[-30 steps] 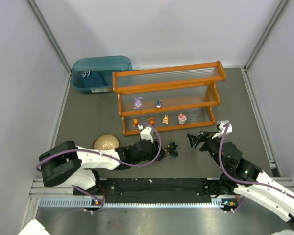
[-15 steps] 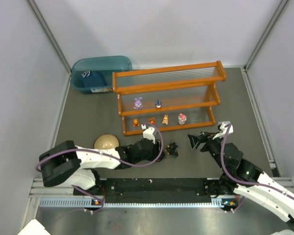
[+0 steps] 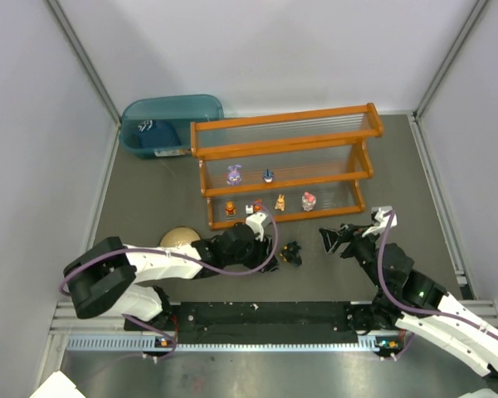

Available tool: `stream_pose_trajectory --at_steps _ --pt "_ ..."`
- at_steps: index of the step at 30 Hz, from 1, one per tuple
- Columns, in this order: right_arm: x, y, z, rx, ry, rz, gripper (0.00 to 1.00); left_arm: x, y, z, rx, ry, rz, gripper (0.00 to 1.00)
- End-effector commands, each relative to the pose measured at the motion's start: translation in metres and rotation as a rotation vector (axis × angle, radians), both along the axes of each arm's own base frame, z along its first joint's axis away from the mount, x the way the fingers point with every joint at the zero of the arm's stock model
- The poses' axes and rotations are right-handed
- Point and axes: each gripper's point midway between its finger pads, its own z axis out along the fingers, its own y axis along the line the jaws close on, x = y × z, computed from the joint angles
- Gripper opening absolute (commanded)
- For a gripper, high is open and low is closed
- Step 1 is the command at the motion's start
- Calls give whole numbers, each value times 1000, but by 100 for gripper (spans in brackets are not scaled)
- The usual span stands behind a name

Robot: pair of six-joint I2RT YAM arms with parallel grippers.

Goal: Place and organize the plastic toys onto the shelf

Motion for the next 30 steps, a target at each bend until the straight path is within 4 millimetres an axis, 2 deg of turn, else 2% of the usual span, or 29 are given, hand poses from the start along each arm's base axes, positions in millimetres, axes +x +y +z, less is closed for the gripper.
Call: stream_pose_trajectory --at_steps 1,6,9,12,17,24,30 --pt "-2 1 3 15 -3 6 76 -12 -3 1 27 5 -170 25" --pt "-2 -1 3 15 -4 2 77 -18 -5 11 52 -37 -302 14" --pt "-3 -1 4 17 -6 5 76 -29 -8 22 32 -65 -415 11" --pt "-4 0 5 15 -8 12 76 -37 -10 33 15 -115 -519 11" --pt "-5 0 4 10 -5 18 77 -46 0 32 70 -150 -650 11" --pt "-5 1 3 8 -4 26 77 -51 2 25 83 -165 -722 19" --pt "-6 2 3 8 -2 32 77 -56 1 10 98 -129 -768 27"
